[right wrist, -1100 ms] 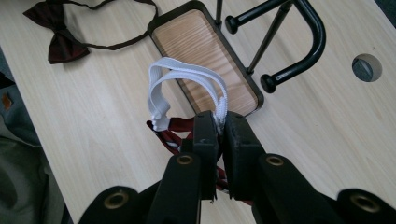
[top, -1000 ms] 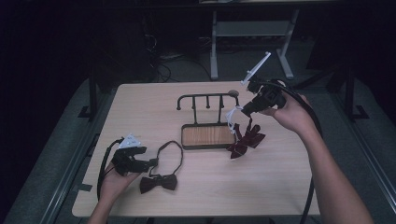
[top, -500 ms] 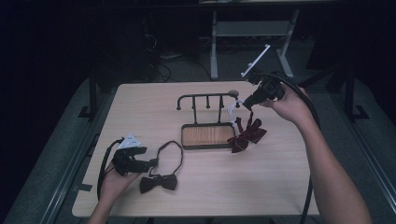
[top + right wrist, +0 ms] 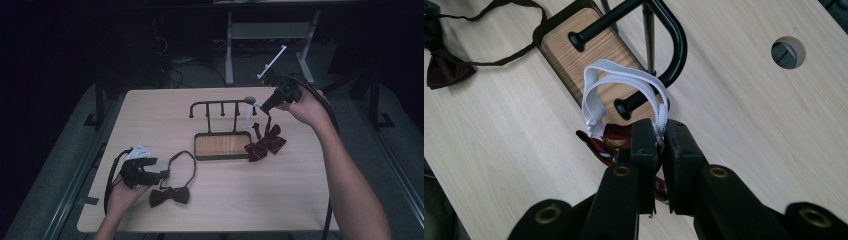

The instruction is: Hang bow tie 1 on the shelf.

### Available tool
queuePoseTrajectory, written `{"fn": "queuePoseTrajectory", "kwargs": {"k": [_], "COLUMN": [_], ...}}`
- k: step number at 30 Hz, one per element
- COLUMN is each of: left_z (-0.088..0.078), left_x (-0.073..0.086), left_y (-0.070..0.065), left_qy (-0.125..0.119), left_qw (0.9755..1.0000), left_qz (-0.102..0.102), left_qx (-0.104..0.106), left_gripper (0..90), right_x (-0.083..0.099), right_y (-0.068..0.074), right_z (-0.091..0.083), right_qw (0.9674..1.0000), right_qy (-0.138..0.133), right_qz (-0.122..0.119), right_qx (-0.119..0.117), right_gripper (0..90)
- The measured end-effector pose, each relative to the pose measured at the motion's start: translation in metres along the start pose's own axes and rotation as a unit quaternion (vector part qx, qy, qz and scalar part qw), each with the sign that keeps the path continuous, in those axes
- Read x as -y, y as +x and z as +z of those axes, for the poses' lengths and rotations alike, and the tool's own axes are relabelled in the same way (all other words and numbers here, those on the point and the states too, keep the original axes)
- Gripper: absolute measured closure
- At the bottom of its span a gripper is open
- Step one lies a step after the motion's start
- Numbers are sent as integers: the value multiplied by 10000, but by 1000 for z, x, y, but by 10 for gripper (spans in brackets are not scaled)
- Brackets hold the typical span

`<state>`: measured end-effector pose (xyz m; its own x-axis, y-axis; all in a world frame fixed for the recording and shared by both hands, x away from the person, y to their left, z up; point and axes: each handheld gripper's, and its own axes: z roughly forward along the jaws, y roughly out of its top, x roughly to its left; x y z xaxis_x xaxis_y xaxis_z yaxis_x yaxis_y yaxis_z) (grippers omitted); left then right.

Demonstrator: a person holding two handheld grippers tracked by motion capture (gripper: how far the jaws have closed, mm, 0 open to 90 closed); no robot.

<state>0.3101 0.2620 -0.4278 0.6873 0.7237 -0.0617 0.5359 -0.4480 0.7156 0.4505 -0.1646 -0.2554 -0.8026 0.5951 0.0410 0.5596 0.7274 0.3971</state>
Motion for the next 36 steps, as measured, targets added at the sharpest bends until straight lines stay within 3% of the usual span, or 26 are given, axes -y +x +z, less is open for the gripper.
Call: {"fn": "queuePoseTrajectory", "kwargs": {"k": [8, 19, 36], "left_z": [0, 0, 1], "left_x": [0, 0, 0], "left_y": [0, -2, -3], "left_qy": [-14, -63, -31], "left_qw": [10000, 10000, 10000], "left_qz": [28, -23, -19], "left_qx": [2, 16, 14], "left_gripper": [287, 287, 287], "right_x": [0, -1, 15], "right_y": [-6, -5, -3], "right_z": [5, 10, 9], "right_qw": [9999, 9998, 9998], "right_qy": [-25, -11, -172], "right_qz": [102, 116, 76], "right_qx": [68, 165, -39], "right_gripper": [832, 813, 796]}}
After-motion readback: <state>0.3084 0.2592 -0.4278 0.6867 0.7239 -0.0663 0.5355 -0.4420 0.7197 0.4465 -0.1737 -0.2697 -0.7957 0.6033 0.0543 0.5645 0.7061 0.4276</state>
